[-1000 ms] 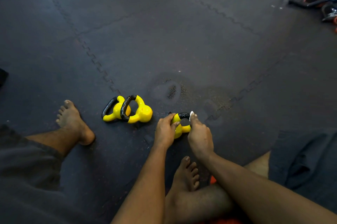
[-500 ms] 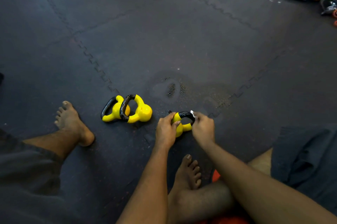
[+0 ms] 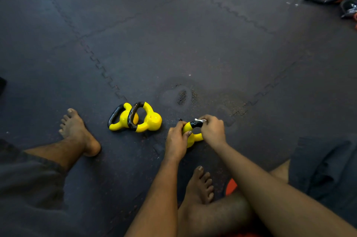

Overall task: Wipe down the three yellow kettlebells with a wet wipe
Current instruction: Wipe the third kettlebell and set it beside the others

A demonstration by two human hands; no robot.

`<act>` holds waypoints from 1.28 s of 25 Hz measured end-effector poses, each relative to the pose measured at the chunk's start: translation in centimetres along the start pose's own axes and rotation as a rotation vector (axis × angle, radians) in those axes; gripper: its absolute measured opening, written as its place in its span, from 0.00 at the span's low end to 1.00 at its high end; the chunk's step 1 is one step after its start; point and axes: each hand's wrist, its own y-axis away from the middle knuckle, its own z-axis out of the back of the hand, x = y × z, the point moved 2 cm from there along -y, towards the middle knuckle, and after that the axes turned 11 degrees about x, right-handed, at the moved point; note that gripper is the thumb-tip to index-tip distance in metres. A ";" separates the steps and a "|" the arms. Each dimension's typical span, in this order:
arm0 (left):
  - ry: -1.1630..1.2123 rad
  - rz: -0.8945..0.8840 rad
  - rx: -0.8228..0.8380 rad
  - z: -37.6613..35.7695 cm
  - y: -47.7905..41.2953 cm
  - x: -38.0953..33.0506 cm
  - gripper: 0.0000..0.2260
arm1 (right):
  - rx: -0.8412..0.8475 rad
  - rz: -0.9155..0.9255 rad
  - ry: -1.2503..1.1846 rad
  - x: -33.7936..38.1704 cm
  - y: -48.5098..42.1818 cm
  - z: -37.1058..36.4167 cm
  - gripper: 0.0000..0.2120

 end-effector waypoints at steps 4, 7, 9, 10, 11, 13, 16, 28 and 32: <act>-0.003 -0.033 0.028 0.3 0.1 0.0 0.14 | -0.118 -0.219 -0.259 -0.1 0.8 -0.9 0.17; -0.004 -0.021 0.079 0.7 -0.2 0.3 0.16 | -0.185 -0.244 -0.282 1.3 1.8 -1.7 0.18; -0.012 -0.028 0.101 1.0 -0.3 0.4 0.16 | -0.229 -0.299 -0.346 1.9 2.6 -2.6 0.17; -0.015 -0.036 0.106 1.0 -0.3 0.4 0.16 | -0.250 -0.356 -0.397 2.0 2.8 -2.8 0.16; -0.012 -0.043 0.109 1.1 -0.2 0.4 0.16 | -0.268 -0.419 -0.459 2.0 2.8 -3.0 0.14; 0.022 -0.046 0.109 1.2 0.0 0.4 0.15 | -0.294 -0.527 -0.610 1.9 2.7 -3.3 0.11; 0.063 -0.053 0.098 1.2 0.1 0.6 0.15 | -0.339 -0.615 -0.796 2.8 2.2 -3.1 0.08; 0.067 -0.075 0.059 1.0 0.1 1.1 0.14 | -0.319 -0.632 -1.271 0.8 1.7 -2.7 0.06; 0.061 -0.071 0.049 0.9 0.0 1.2 0.14 | -0.347 -0.564 -1.379 0.5 2.2 -3.5 0.15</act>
